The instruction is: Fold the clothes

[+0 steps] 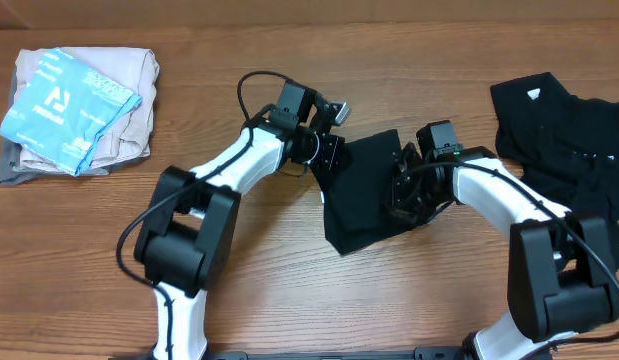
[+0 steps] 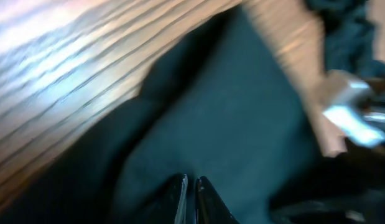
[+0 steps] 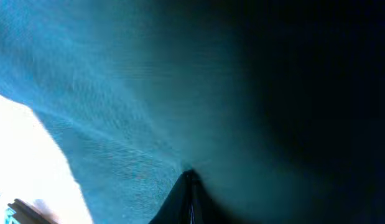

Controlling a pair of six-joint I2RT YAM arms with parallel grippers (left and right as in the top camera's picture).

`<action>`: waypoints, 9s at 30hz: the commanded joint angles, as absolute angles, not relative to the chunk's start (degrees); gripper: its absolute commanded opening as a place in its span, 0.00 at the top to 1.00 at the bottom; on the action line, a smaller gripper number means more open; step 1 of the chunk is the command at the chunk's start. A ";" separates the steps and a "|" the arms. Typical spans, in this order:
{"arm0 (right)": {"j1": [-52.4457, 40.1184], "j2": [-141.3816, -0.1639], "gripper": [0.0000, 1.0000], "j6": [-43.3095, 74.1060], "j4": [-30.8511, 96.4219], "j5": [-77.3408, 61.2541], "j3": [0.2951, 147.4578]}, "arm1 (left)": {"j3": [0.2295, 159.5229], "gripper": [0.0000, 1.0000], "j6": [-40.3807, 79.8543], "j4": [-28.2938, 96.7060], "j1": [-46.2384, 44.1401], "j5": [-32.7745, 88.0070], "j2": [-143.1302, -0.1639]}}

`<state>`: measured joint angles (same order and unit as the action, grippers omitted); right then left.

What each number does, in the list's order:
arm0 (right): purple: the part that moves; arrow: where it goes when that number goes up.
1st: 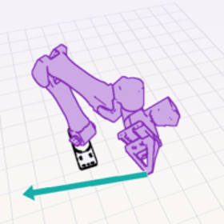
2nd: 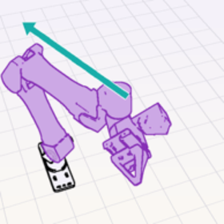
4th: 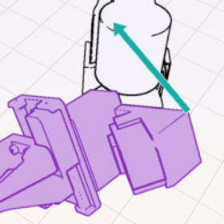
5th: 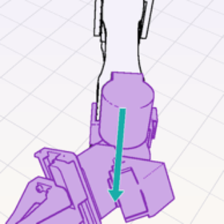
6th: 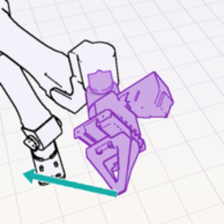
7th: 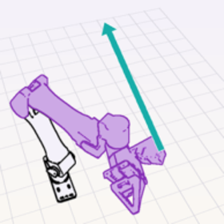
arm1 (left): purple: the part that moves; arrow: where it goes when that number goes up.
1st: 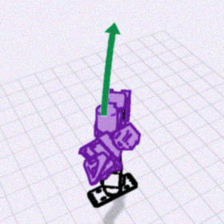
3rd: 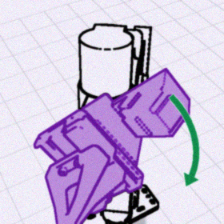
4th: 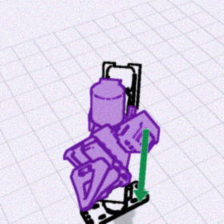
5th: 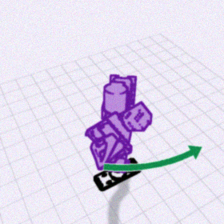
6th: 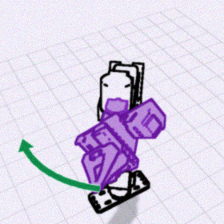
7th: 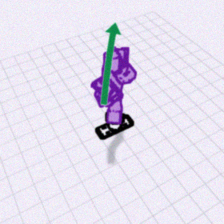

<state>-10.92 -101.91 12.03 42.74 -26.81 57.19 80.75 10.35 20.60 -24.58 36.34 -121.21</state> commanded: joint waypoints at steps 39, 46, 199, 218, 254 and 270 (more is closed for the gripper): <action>0.62 -97.82 0.96 5.85 51.68 -30.15 61.65 | 86.83 0.96 10.28 41.34 -29.39 34.15 -121.51; 3.33 -94.65 0.96 4.01 52.84 -33.47 65.82 | 86.89 0.96 10.31 40.23 -29.47 34.61 -121.45; 10.63 -100.29 0.00 13.56 67.61 -12.21 85.58 | 90.28 0.28 38.70 59.68 -38.00 7.29 -113.47; 10.63 -100.29 0.00 13.56 67.61 -12.21 85.58 | 77.34 0.23 43.27 48.84 -37.21 2.42 -115.31; 10.63 -100.29 0.00 13.56 67.61 -12.19 85.58 | 74.98 0.75 43.94 44.25 -41.65 8.78 -115.98; 10.63 -100.29 0.00 13.56 67.61 -12.21 85.58 | 76.40 0.55 28.86 47.99 -23.73 -1.83 -115.98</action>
